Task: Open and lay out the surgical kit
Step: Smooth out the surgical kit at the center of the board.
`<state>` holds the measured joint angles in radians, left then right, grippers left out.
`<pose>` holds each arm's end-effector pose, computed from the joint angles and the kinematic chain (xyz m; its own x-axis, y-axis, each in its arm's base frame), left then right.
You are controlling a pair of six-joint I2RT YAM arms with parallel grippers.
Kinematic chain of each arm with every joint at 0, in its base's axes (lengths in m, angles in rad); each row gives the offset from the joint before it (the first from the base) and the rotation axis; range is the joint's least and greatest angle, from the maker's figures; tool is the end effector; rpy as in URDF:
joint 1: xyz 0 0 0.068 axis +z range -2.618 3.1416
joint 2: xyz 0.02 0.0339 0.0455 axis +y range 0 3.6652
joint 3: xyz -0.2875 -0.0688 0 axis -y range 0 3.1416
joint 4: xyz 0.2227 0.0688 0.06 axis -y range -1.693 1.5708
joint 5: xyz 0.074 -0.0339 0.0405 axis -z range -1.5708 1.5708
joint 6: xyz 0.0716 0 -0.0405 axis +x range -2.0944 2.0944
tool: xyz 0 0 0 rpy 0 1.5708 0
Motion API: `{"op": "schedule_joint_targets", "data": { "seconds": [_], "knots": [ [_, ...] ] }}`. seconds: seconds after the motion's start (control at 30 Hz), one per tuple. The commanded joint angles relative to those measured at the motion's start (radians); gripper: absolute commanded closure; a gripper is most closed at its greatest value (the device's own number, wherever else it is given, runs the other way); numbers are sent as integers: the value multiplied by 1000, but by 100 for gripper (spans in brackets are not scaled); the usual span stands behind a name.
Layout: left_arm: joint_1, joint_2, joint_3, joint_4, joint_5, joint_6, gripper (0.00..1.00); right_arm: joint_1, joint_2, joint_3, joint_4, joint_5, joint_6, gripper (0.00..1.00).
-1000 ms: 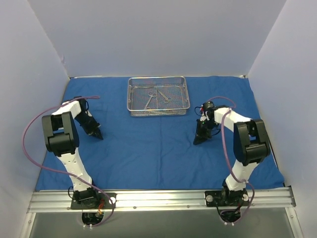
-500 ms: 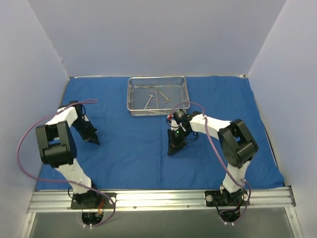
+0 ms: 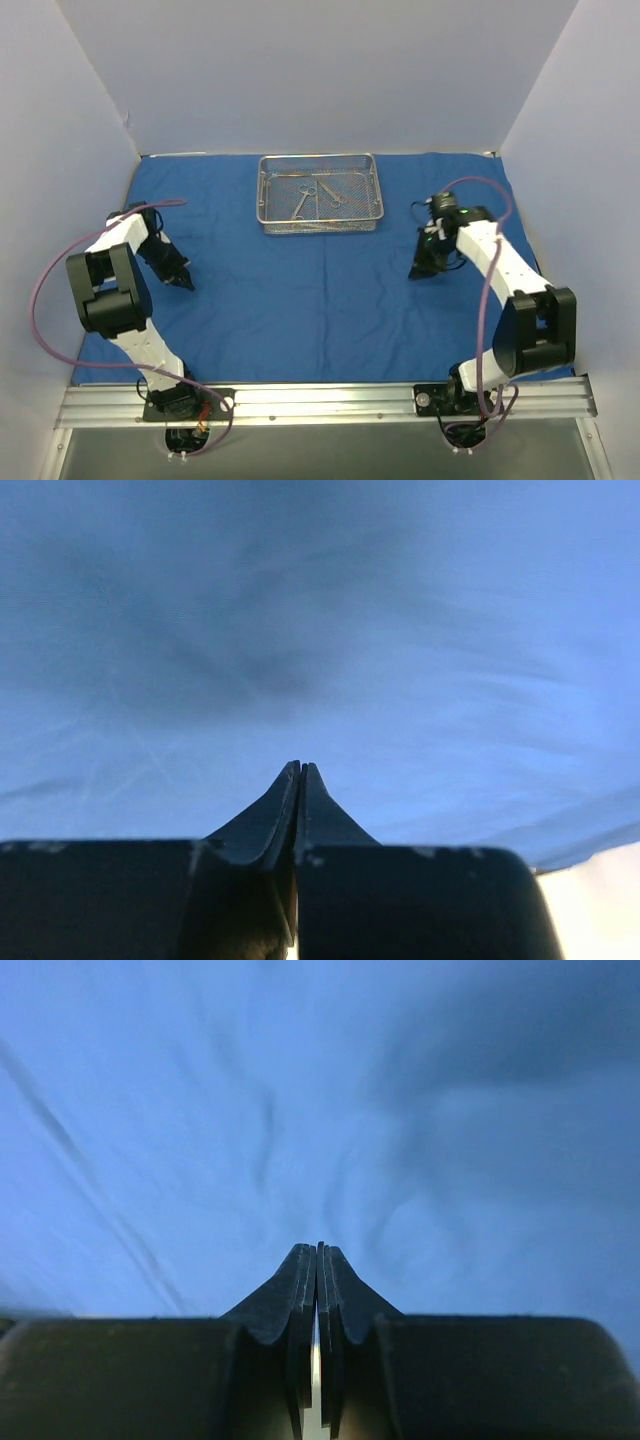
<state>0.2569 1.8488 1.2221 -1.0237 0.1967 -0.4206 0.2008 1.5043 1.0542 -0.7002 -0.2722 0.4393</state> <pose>0.2966 0.0635 0.1642 -0.7722 -0.6169 0.1521 -0.6348 0.7588 -0.1454 0.2763 0.0759 0.2270 -0.9371 0.2273 -0.2651 0.1093 0.9118 0.3957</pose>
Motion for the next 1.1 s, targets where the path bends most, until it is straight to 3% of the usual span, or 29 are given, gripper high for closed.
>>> {"op": "schedule_joint_targets", "data": {
  "seconds": [0.0,0.1,0.23,0.37,0.53,0.67,0.83,1.07],
  "knots": [
    [-25,-128,114,4,1,-29,98,-171,-47,96,-107,171,-22,100],
    [-39,-74,117,57,76,-44,98,-300,44,90,-27,203,-54,100],
    [-38,45,91,126,148,-53,98,-385,167,70,70,223,-82,100],
    [-21,147,91,131,138,-61,98,-464,261,52,81,322,-111,100],
    [18,174,74,123,86,-60,98,-610,232,32,56,415,-108,100],
    [41,150,88,100,50,-43,98,-624,165,73,-14,459,-91,100],
    [25,83,175,60,40,-40,98,-557,161,176,48,285,-71,100],
    [-4,113,298,57,89,-14,98,-457,439,417,249,13,-25,100]
  ]
}}
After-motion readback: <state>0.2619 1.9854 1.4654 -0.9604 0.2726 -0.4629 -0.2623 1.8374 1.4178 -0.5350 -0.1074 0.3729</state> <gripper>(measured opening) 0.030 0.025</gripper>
